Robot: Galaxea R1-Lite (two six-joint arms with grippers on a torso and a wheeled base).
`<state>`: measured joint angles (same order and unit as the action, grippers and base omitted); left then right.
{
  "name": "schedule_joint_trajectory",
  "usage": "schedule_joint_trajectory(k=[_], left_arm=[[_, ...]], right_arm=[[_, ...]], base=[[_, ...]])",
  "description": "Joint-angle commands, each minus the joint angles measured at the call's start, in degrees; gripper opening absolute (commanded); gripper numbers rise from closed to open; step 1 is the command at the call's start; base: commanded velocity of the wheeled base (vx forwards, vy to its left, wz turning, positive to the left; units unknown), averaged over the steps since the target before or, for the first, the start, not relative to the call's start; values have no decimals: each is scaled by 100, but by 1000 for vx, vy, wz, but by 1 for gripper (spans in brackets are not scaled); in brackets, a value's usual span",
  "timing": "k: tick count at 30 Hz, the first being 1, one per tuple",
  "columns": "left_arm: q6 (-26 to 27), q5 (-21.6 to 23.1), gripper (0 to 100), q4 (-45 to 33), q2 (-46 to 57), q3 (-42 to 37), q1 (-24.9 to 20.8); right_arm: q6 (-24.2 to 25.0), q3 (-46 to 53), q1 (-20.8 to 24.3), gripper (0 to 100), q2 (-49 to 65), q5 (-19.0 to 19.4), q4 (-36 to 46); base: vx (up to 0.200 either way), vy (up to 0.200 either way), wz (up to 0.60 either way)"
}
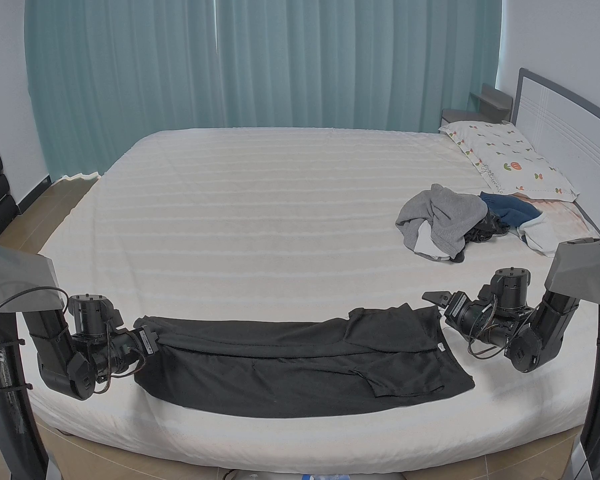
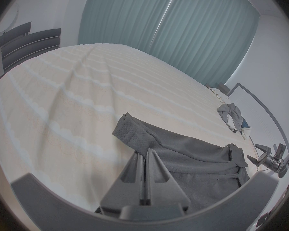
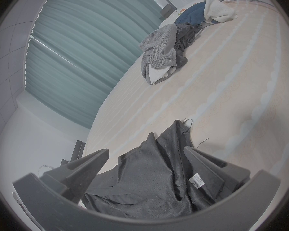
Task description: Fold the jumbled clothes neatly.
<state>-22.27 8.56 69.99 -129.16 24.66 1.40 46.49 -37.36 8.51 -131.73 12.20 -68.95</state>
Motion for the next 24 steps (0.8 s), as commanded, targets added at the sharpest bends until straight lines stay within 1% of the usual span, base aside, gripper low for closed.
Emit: schedule_joint_trajectory(k=[1, 4, 10, 13, 19, 21, 24], left_arm=[[-5, 6, 0, 15, -4, -5, -8], [-14, 14, 0, 15, -4, -14, -17], [-23, 23, 0, 24, -22, 4, -17], [-32, 41, 0, 24, -22, 30, -17], [-216, 14, 0, 85, -66, 223, -61], [-497, -21, 0, 85, -66, 267, -219], [-620, -12, 0, 85, -13, 250, -272]], right_arm=[[0, 1, 2, 100, -10, 1, -4], [0, 1, 2, 100, -10, 1, -4], [0, 1, 2, 100, -10, 1, -4], [0, 1, 2, 100, -10, 1, -4], [0, 1, 2, 100, -10, 1, -4], [0, 1, 10, 100, -10, 1, -4], [0, 1, 10, 100, -10, 1, -4]], base=[[0, 0, 0], [0, 0, 0], [-200, 0, 0], [0, 0, 0], [0, 0, 0], [0, 0, 0], [0, 0, 0]])
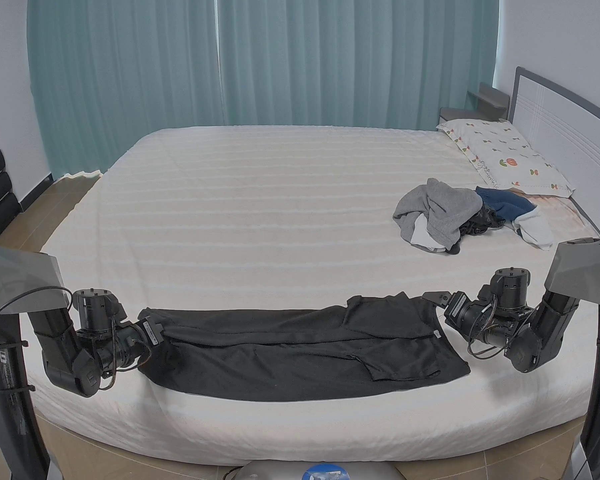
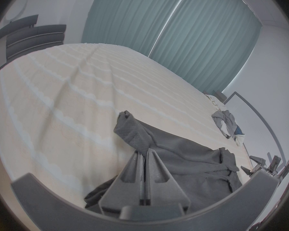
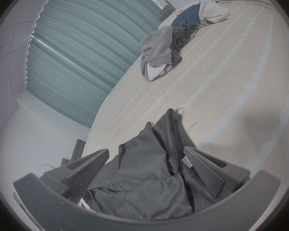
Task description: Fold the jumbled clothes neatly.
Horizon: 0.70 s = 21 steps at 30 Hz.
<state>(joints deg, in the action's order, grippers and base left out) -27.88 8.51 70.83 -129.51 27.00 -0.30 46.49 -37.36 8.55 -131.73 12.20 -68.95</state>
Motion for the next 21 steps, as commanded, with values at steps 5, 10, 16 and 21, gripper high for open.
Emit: schedule_joint_trajectory(k=[5, 10, 16, 21], left_arm=[[-323, -16, 0, -8, 321, -37, -260], [-394, -25, 0, -43, 444, 60, -462], [-402, -359, 0, -122, 524, 244, -866], [-402, -640, 0, -930, 901, 613, -1332]], right_arm=[[0, 1, 7, 100, -10, 1, -4], [0, 1, 7, 100, -10, 1, -4], [0, 1, -2, 100, -10, 1, -4], [0, 1, -2, 100, -10, 1, -4]], base=[[0, -160, 0], [0, -200, 0], [0, -200, 0], [0, -200, 0]])
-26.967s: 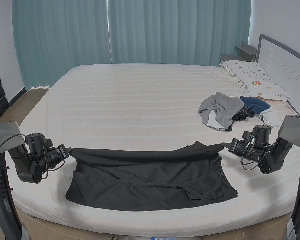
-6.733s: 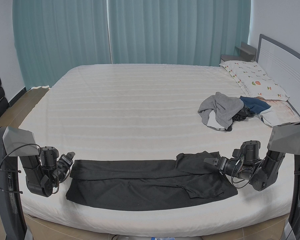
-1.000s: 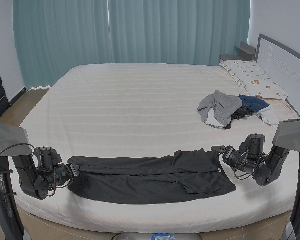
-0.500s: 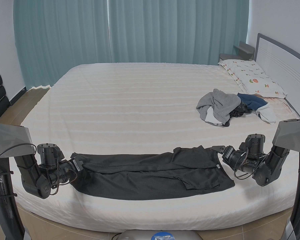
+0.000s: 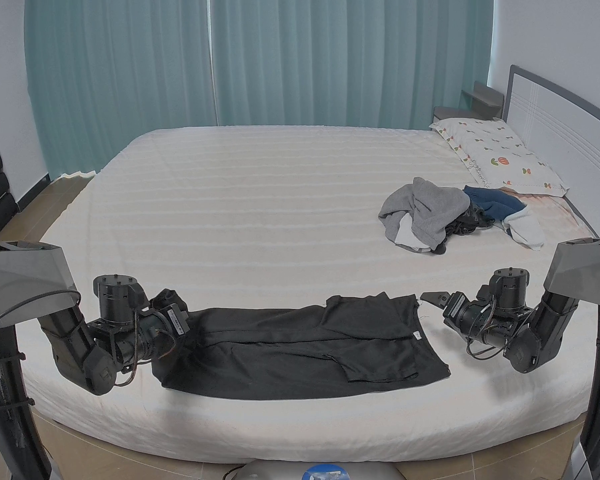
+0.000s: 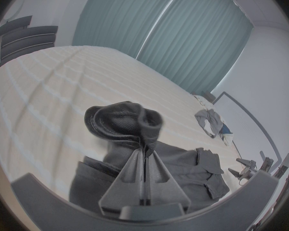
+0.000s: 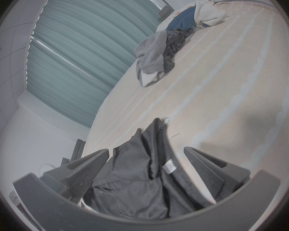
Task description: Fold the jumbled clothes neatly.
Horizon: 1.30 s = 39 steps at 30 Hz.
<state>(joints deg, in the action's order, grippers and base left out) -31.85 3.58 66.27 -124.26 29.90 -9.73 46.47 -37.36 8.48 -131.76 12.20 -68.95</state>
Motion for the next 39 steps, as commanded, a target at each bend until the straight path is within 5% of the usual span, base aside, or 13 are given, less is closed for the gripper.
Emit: schedule_joint_trajectory(k=[1, 20, 31, 39], left_arm=[[-5, -165, 0, -685, 455, 411, -460], [-295, -490, 0, -3454, 605, 2362, -1822], [-365, -499, 0, -4140, 33, 3197, -2209], [-761, -578, 0, -4227, -406, 3522, -2420]], right_arm=[[2, 1, 4, 100, -8, 1, -4], [-6, 10, 13, 100, -26, -7, -22], [-6, 10, 13, 100, -26, -7, -22], [-15, 10, 13, 100, -26, -7, -13]], base=[[0, -200, 0], [0, -200, 0], [0, -200, 0], [0, 0, 0]])
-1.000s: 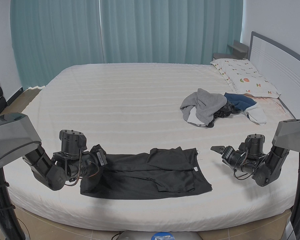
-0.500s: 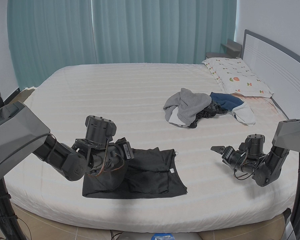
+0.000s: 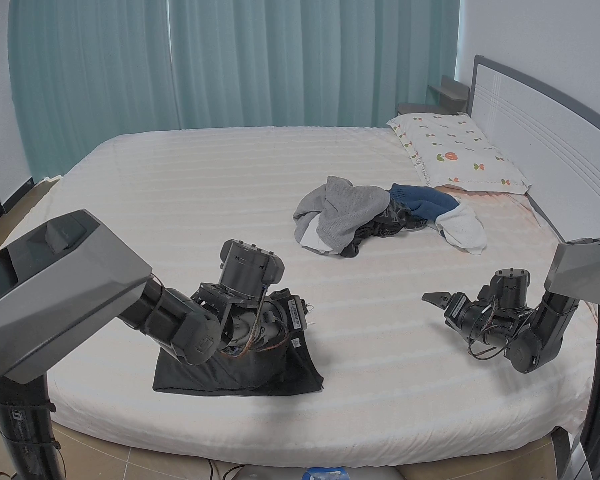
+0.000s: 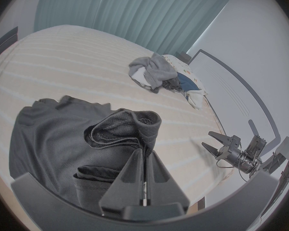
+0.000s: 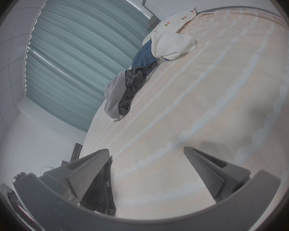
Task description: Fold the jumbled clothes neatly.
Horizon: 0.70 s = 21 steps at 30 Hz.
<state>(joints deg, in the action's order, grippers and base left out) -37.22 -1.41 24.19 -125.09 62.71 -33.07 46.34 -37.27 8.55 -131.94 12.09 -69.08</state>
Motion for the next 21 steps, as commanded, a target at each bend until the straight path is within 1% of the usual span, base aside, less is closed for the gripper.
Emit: schedule_joint_trajectory(k=[1, 2, 3, 10, 15, 17, 18, 21], left_arm=[[-286, -131, 0, -19, -367, 295, -103], [-339, -175, 0, -28, -394, 347, -129], [-356, -193, 100, -28, -420, 374, -138], [-383, -210, 100, -28, -385, 286, -156], [-682, -307, 100, -19, -183, 136, -50], [-752, -351, 100, -19, -112, 57, 20], [-875, -368, 100, 25, 55, -189, 161], [-980, -307, 100, 42, 248, -496, 381]], right_arm=[[-2, 0, 7, 100, -7, 4, 0], [-2, 0, 7, 100, -7, 4, 0], [-2, 0, 7, 100, -7, 4, 0], [-2, 18, 16, 100, -16, 4, 0], [-2, 26, 16, 100, -16, 4, 9], [-2, 26, 7, 100, -7, 4, 9], [-2, 35, 16, 100, -7, 4, 0], [-2, 35, 16, 100, -16, 4, 9]], base=[[0, 0, 0], [0, 0, 0], [0, 0, 0], [0, 0, 0], [0, 0, 0], [0, 0, 0], [0, 0, 0], [0, 0, 0]])
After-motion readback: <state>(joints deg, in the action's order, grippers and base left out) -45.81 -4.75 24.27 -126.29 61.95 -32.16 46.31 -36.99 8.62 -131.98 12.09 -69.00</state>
